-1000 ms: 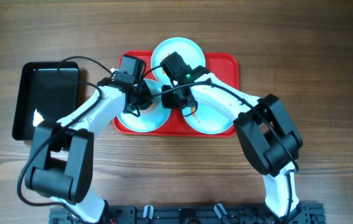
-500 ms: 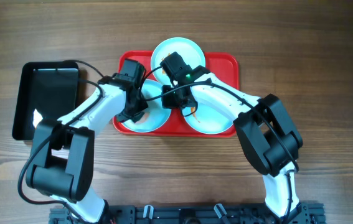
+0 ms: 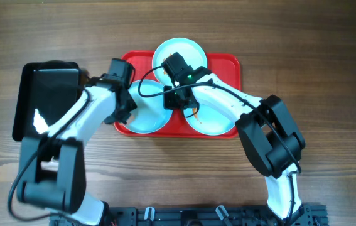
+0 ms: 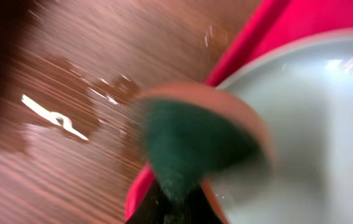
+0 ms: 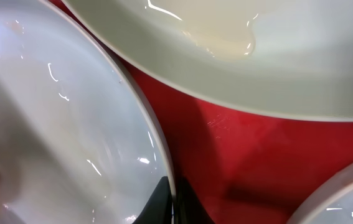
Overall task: Clean dirty plates on tray and stack at the side
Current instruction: 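Withdraw the left gripper with the sponge back over the black tray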
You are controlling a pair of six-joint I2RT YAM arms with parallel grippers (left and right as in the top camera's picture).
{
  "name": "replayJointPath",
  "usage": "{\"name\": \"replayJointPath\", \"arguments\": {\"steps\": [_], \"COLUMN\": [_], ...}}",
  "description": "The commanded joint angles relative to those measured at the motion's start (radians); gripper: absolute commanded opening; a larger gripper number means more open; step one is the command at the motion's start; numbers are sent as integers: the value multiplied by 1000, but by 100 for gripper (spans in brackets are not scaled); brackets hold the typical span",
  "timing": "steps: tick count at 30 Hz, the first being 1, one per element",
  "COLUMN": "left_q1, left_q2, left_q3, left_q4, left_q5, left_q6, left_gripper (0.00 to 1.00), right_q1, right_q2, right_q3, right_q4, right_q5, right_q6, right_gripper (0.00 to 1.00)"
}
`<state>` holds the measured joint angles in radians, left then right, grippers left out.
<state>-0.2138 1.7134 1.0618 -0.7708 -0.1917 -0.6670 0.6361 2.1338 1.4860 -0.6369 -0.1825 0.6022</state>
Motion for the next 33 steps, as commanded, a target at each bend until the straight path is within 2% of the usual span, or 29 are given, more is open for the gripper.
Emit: {"name": "replayJointPath", "arguments": {"steps": [1,7,17,21,27,33], "left_q1": [21,21,34,106,272,347], "left_q2": [-135,-240,-276,-278,-278,-278], "left_q3": [-8,-8,-8,-8,-8,-8], "left_q4": [-1,0,-4,-13,-36,-43], "left_q5": [-78,-74,-22,-17,142,150], "left_q6": [8,8,8,7,10,16], "left_gripper": [4,4,4,4,4,4], "right_q1": [-5,-5,-5,-5,-5,-5], "right_q2": [21,21,21,16,-38,-86], "right_q3": [-23,-23,-22,-7,75,181], "right_q4": [-6,-6,-6,-13,-97,-219], "right_q5": [53,53,88,93,135,187], "right_q6": [4,3,3,-21,-105,-147], "right_gripper": [4,4,4,4,4,4]}}
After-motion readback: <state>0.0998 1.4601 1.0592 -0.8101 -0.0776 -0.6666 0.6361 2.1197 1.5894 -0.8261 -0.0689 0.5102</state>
